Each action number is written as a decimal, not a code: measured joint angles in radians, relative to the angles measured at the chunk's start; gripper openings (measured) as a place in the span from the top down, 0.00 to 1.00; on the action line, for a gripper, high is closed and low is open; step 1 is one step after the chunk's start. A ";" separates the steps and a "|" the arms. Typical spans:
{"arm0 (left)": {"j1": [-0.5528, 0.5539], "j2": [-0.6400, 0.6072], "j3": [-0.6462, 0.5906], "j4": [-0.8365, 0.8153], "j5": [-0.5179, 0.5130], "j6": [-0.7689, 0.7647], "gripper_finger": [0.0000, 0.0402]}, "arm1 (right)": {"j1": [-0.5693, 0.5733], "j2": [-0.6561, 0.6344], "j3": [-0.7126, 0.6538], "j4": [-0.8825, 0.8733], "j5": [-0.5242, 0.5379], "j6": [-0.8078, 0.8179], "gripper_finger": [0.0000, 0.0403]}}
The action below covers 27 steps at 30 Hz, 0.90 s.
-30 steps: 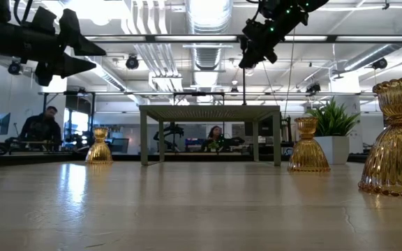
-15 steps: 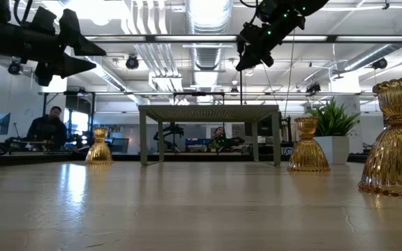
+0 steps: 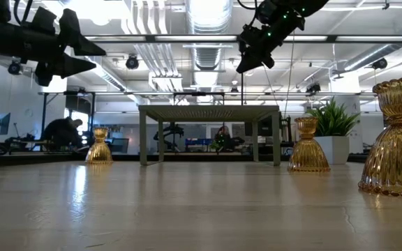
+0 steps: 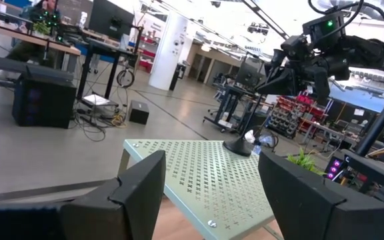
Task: Pick & Place candle stick holders
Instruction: Put the middle black candle holder on the shelf, then put the right black candle holder on the shelf aligned with the other black candle holder
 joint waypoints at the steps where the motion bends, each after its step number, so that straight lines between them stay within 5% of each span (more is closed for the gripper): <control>1: 0.000 0.000 0.000 0.000 0.000 0.000 0.39 | 0.000 -0.001 0.000 0.001 0.000 0.000 0.84; 17: 0.000 0.000 0.000 0.000 0.000 0.000 0.39 | 0.000 -0.021 0.000 -0.013 0.002 -0.001 0.38; 27: 0.000 0.000 0.000 0.000 0.000 0.000 0.39 | 0.000 -0.053 0.000 -0.073 0.030 -0.005 0.27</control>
